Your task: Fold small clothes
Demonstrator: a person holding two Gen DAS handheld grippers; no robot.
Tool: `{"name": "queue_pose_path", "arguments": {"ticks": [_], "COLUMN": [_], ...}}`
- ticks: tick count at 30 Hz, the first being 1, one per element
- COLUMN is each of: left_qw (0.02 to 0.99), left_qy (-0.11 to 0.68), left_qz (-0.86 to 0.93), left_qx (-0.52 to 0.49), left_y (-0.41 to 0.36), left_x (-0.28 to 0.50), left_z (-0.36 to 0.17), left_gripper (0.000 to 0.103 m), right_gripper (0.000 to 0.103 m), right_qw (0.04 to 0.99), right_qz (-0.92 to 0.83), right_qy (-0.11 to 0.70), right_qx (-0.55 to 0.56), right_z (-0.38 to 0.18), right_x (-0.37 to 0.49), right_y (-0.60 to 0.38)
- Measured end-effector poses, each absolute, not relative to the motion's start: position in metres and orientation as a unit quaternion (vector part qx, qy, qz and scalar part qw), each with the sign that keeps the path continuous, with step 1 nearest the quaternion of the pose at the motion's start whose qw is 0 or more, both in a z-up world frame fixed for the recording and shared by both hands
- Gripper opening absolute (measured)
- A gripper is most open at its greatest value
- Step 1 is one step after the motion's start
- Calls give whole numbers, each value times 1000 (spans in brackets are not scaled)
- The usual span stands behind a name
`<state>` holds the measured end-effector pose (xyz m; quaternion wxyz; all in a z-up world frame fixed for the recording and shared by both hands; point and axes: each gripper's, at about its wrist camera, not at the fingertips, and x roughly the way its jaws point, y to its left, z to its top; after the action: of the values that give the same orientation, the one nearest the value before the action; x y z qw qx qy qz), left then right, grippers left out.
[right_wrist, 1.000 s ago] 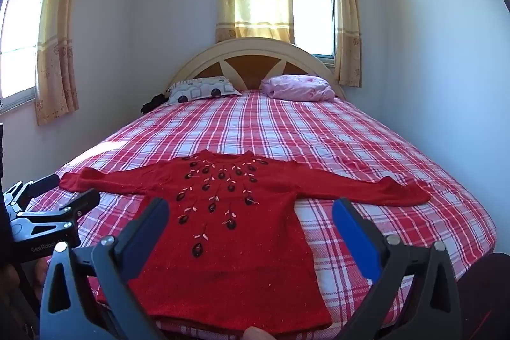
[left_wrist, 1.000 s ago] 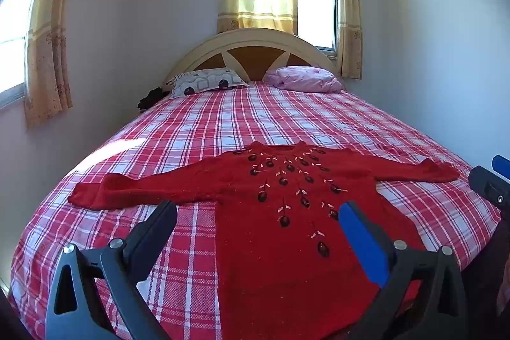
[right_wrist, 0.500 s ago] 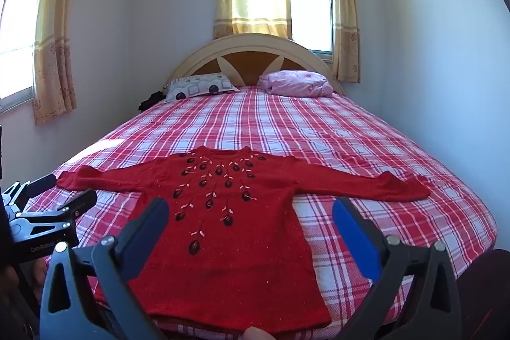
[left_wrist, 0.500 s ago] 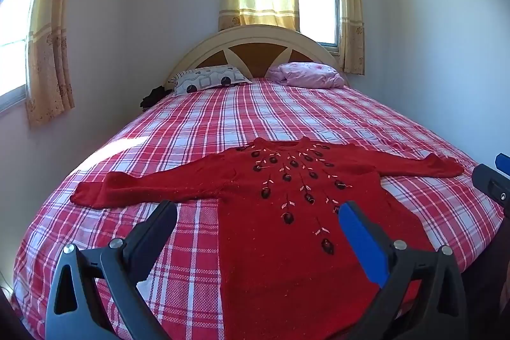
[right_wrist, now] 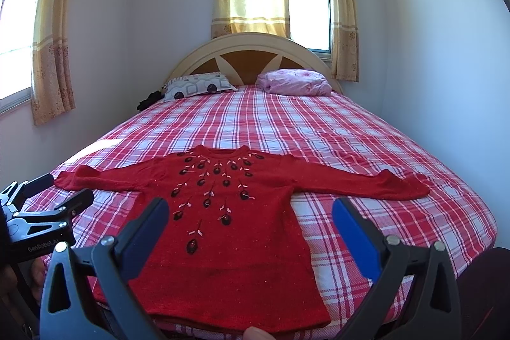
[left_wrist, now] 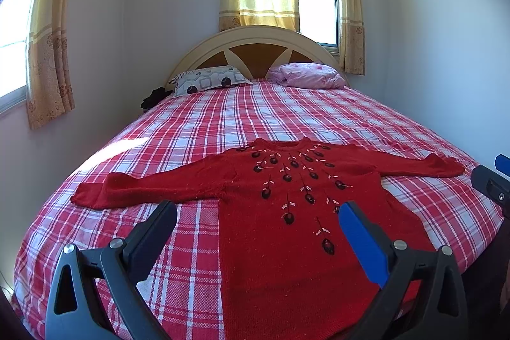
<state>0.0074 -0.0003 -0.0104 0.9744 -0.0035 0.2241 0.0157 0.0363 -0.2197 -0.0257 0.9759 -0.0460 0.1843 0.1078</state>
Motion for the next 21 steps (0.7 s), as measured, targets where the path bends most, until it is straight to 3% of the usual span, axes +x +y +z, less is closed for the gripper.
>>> {"name": "queue_pose_path", "arguments": {"ticks": [21], "left_qw": [976], "left_qy": [216], "left_qz": [22], "left_qx": [-4], "left_y": [2], "left_x": [6], "left_z": [-7], "left_gripper": [102], "right_gripper": [103], "right_qw": [974], "right_qz": [105], "right_qy": [192], "right_qx": [-52], "right_z": [-33], "right_x": [39], "right_y": [-222]}}
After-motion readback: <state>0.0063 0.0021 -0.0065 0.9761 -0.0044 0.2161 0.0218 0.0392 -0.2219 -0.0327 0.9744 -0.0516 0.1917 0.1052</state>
